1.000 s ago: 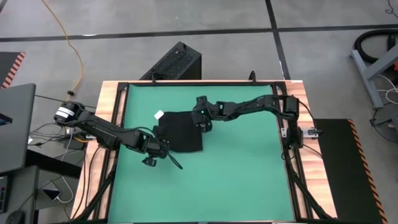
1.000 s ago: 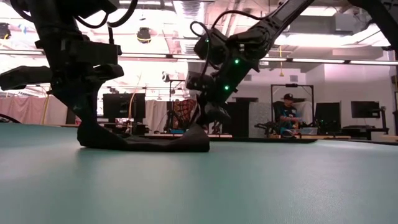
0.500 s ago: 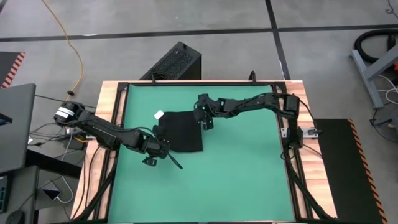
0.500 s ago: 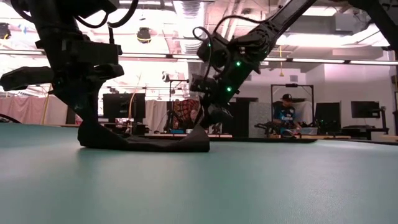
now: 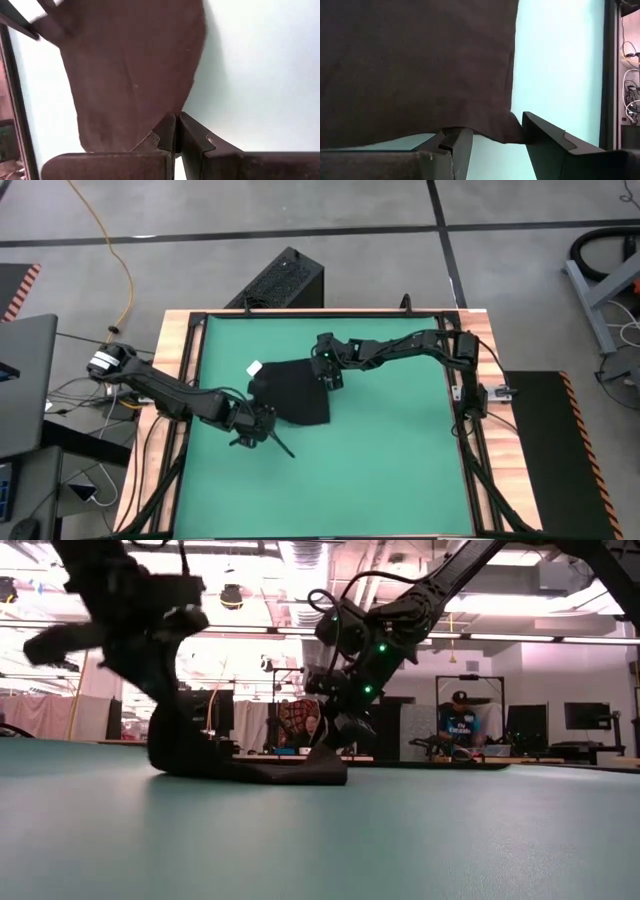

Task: Roll towel
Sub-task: Roll the black towel

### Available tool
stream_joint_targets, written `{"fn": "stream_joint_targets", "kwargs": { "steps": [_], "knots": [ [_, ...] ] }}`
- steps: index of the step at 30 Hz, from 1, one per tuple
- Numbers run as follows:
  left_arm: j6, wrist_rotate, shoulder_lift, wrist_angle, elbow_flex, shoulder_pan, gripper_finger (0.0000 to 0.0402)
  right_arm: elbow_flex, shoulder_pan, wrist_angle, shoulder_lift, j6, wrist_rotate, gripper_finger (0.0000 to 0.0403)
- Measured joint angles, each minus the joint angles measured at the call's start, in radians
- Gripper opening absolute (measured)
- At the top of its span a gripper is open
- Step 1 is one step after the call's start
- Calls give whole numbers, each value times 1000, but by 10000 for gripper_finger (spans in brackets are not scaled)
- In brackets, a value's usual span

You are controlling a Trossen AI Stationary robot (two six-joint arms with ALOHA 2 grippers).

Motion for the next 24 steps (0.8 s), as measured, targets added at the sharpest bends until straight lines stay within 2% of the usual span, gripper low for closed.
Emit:
{"fn": "stream_joint_targets", "kwargs": {
  "steps": [6,9,15,18,20,22,24],
  "knots": [
    [-54,68,0,-31,32,-8,4,0,1,-26,0,14,-7,191],
    [-54,101,0,-53,32,-7,17,0,1,-29,0,18,-8,191],
    [-65,-55,-7,-114,60,-6,57,0,3,-30,0,19,-57,191],
    [-184,-142,-9,-123,89,1,69,0,8,-30,0,19,-56,191],
    [-333,-199,-9,-98,84,18,73,0,8,-30,0,19,-57,191],
    [-407,-199,-13,-81,55,47,76,0,8,-29,0,19,-56,191],
    [-416,-188,-12,-61,12,89,78,0,8,-29,0,19,-57,191]
  ]
}}
